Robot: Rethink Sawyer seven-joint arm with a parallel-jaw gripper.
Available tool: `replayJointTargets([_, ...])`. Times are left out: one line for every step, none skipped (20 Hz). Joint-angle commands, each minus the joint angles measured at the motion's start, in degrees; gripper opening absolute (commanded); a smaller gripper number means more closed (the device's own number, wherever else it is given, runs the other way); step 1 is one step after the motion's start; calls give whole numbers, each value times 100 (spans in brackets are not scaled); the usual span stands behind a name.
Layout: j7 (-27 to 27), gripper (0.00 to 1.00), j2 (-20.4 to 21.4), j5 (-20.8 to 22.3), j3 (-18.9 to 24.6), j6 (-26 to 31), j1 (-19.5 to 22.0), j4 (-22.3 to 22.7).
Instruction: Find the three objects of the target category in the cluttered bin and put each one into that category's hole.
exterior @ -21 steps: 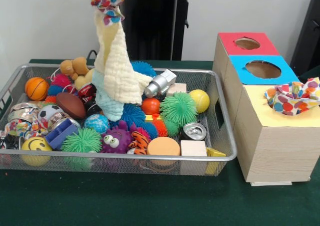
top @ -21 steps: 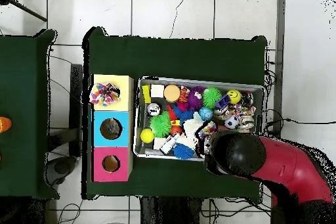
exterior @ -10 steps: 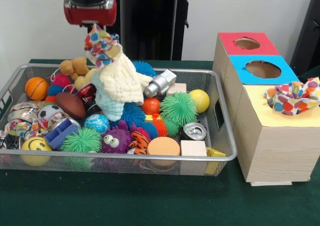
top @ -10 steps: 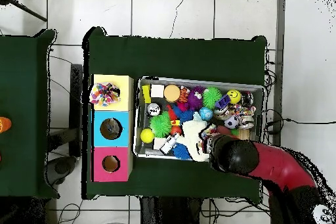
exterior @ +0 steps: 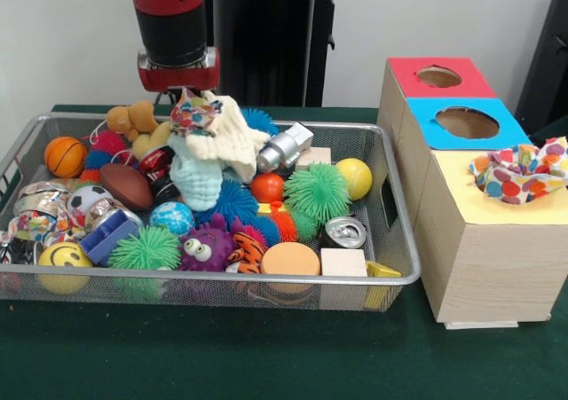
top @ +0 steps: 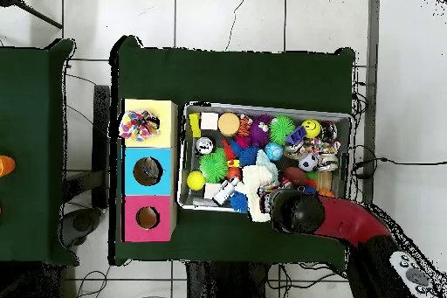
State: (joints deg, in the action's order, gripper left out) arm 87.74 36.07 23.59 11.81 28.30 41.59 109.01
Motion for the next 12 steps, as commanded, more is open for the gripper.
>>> replayJointTargets([455,0,-474,462,-174,-518,-61,61])
replayJointTargets([578,0,-316,434,-228,-550,-104,237])
replayJointTargets([671,0,-157,412,-277,-590,-151,409])
replayJointTargets([764,0,2,390,-325,-630,-197,581])
replayJointTargets([803,0,82,366,-352,-671,-227,677])
replayJointTargets([842,0,161,342,-378,-712,-256,774])
replayJointTargets([829,0,172,307,-370,-714,-256,813])
replayJointTargets([803,0,178,284,-381,-692,-258,824])
replayJointTargets([770,0,177,270,-387,-685,-259,816])
replayJointTargets([736,0,177,257,-393,-678,-260,808])
replayJointTargets([715,0,180,245,-406,-673,-268,797])
replayJointTargets([693,0,184,233,-418,-667,-276,786])
